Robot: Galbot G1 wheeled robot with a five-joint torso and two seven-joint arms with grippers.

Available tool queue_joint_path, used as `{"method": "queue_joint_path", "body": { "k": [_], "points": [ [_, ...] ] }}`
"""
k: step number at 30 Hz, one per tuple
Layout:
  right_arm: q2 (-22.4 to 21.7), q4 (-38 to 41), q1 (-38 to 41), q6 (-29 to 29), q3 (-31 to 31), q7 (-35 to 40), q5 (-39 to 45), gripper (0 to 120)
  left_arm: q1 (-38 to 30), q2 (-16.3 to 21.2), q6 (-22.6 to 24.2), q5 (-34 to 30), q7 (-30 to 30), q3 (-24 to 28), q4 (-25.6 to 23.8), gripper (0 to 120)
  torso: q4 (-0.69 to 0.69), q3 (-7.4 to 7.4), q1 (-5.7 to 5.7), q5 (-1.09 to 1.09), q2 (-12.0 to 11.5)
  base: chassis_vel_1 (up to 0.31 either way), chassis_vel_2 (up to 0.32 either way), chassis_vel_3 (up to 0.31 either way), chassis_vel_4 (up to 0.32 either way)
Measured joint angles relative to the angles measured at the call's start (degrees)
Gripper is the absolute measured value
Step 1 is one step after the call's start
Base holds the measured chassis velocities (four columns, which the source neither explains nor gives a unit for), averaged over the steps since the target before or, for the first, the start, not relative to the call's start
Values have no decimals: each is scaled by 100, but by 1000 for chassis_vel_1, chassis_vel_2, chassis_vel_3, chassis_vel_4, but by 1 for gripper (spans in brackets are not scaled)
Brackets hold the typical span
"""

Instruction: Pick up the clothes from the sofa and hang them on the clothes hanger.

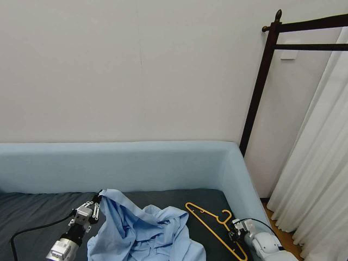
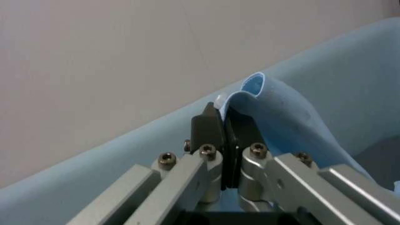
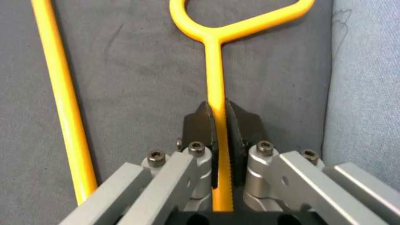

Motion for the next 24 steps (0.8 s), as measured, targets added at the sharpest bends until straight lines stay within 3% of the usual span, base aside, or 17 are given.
{"method": "queue_joint_path", "body": {
  "k": [8, 12, 13, 17, 18, 24],
  "points": [
    [-183, 375, -220, 690, 0, 29, -73, 3, -11, 2, -3, -27, 0, -1, -2, 0, 0, 0, 0, 0, -1, 0, 0, 0, 0],
    [-593, 1700, -759, 1190, -16, 307, -8, 3, -27, 49, -4, -129, 0, -18, -16, 0, 0, 0, 0, 0, 0, 0, 0, 0, 0],
    [-593, 1700, -759, 1190, -16, 307, -8, 3, -27, 49, -4, -129, 0, -18, -16, 0, 0, 0, 0, 0, 0, 0, 0, 0, 0],
    [-1040, 3366, -1514, 1524, 102, 1236, -367, 3, -54, 117, -5, -288, 5, -26, -18, 0, -3, -1, 0, -2, 0, 0, 0, 0, 0],
    [-1040, 3366, -1514, 1524, 102, 1236, -367, 3, -54, 117, -5, -288, 5, -26, -18, 0, -3, -1, 0, -2, 0, 0, 0, 0, 0],
    [-1220, 4881, -2480, 2528, 226, 1731, -1782, 3, -65, 235, 87, -597, 24, -27, -73, 0, 1, -1, 0, -1, 0, 0, 0, 0, 0]
  ]
}}
